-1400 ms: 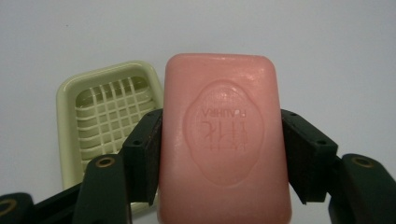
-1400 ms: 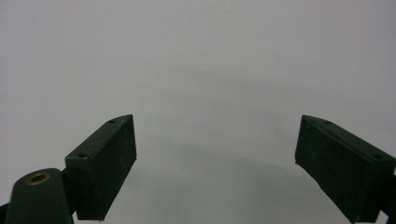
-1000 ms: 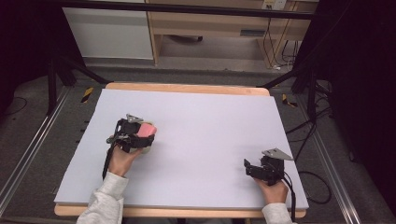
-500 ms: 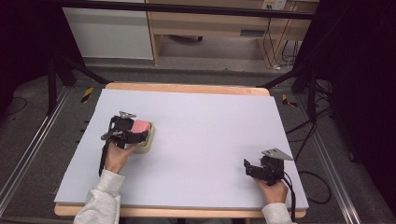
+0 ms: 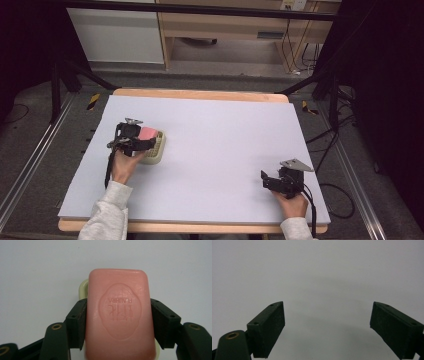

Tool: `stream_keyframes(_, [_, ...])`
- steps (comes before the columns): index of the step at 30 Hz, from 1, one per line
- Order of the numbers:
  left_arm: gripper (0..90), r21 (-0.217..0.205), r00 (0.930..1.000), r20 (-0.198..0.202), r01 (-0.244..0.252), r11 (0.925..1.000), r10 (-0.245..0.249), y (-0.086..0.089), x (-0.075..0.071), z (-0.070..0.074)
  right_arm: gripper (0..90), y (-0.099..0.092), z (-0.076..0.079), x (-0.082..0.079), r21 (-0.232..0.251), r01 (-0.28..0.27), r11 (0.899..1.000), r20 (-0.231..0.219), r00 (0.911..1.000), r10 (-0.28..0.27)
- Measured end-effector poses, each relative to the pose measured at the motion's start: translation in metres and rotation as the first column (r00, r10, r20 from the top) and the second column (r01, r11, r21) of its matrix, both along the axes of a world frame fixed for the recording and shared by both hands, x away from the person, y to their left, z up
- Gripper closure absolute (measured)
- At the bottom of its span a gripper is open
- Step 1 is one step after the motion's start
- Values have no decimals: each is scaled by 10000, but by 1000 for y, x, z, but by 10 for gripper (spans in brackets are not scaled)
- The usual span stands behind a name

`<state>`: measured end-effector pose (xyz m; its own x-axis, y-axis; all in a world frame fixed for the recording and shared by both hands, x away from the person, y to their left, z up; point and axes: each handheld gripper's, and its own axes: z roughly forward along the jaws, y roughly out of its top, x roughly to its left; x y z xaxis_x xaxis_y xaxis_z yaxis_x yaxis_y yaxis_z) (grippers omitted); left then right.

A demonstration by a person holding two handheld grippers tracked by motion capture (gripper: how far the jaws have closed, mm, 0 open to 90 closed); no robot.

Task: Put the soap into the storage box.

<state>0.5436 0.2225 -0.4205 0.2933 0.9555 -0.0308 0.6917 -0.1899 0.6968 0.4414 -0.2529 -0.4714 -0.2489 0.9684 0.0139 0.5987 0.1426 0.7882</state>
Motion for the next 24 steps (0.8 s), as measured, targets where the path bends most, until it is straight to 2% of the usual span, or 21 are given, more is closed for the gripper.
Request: stream_keyframes(24, [371,276,9993,-364,-6,9996,16,-9,9,-18,128,0,0,0,19,-18,10000,-53,10000,18])
